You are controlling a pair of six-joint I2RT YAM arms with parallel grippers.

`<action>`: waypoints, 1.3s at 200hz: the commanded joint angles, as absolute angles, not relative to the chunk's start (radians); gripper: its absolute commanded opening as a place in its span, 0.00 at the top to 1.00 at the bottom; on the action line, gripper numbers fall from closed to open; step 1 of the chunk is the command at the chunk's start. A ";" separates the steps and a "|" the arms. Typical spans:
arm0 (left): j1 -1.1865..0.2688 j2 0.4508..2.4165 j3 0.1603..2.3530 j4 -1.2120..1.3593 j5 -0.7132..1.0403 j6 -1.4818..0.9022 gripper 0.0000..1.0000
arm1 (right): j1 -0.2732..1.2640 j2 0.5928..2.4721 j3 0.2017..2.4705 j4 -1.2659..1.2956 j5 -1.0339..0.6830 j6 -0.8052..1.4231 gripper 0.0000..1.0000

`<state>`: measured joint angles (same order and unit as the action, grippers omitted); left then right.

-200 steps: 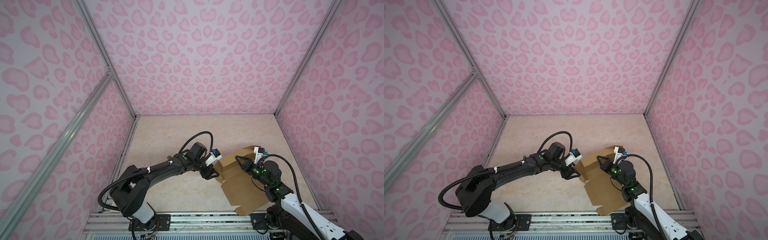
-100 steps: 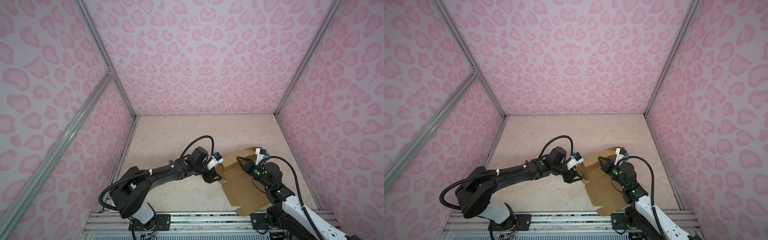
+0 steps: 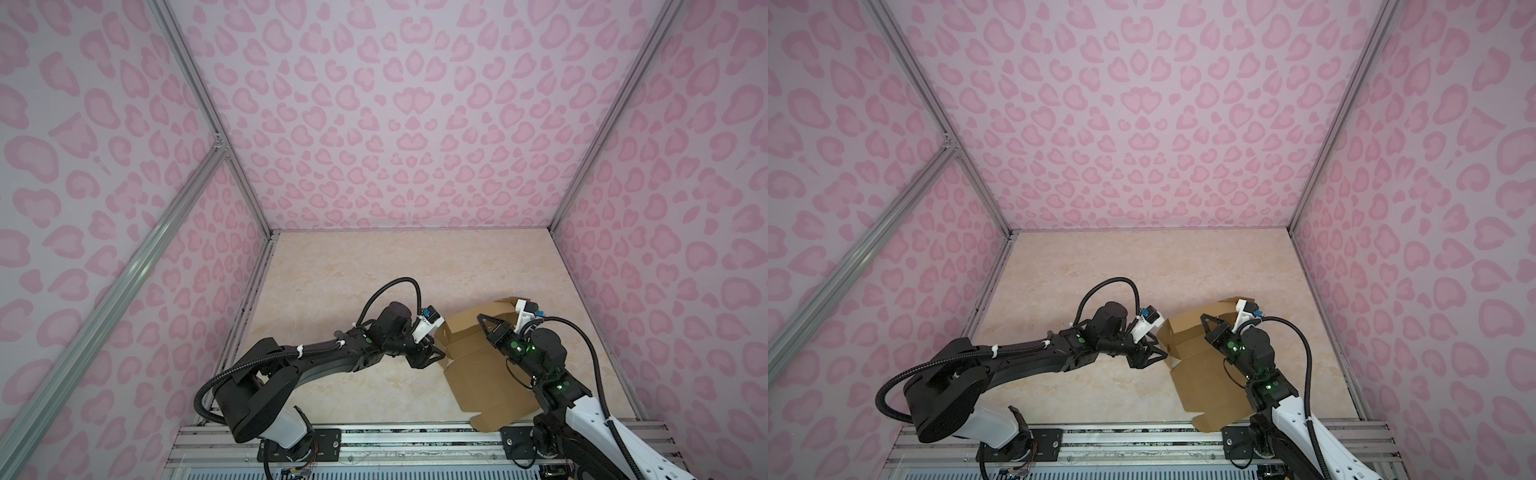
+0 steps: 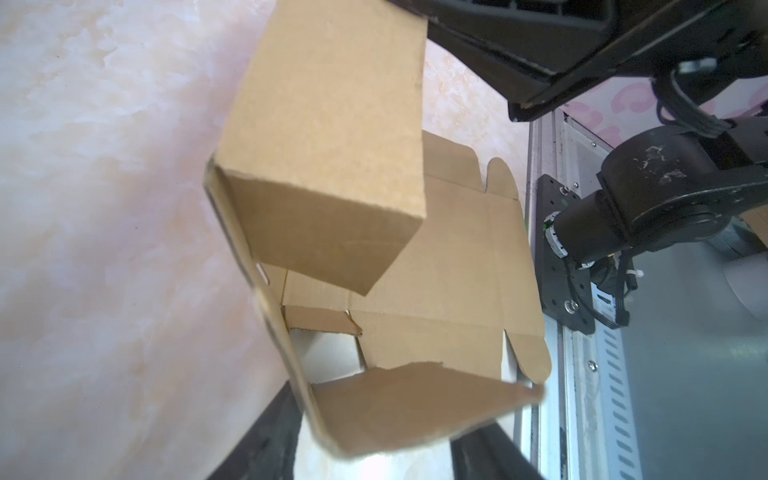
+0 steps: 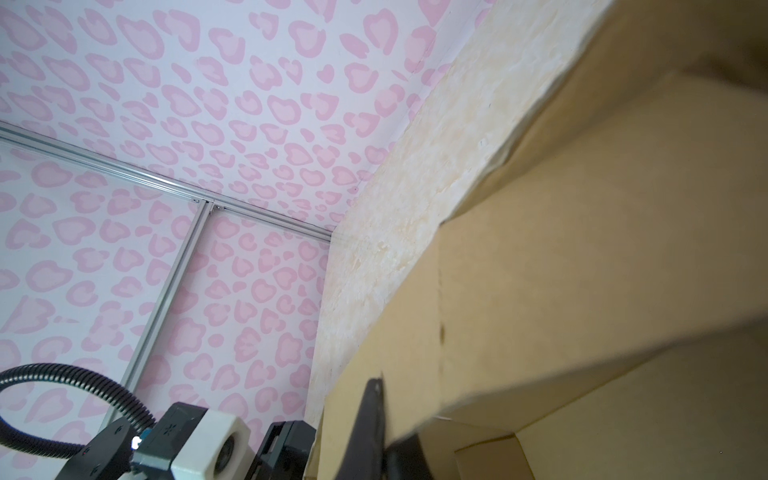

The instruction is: Fold the paper box

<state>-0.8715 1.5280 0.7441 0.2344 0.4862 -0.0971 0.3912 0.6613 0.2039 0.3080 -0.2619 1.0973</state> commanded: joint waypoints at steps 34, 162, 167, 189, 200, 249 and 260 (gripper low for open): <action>-0.880 1.566 0.766 0.356 0.479 -0.124 0.42 | 0.393 0.648 0.202 0.285 -0.252 1.090 1.00; -0.936 1.617 0.747 0.478 0.355 -0.191 0.44 | 0.397 0.580 0.227 0.113 -0.183 1.130 1.00; -0.937 1.618 0.747 0.481 0.342 -0.190 0.44 | 0.398 0.576 0.227 0.107 -0.181 1.131 1.00; -0.940 1.621 0.743 0.501 0.290 -0.189 0.44 | 0.403 0.552 0.230 0.086 -0.169 1.135 1.00; -0.943 1.624 0.743 0.516 0.273 -0.191 0.44 | 0.405 0.543 0.228 0.079 -0.165 1.135 1.00; -0.981 1.650 0.755 0.555 0.222 -0.193 0.46 | 0.420 0.536 0.224 0.061 -0.145 1.157 1.00; -0.993 1.655 0.755 0.561 0.209 -0.195 0.47 | 0.427 0.531 0.228 0.051 -0.132 1.158 1.00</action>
<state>-0.9760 1.6413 0.7460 0.4992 0.2550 -0.1894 0.4160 0.5381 0.2287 0.1055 -0.1577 1.1515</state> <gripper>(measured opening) 0.537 0.049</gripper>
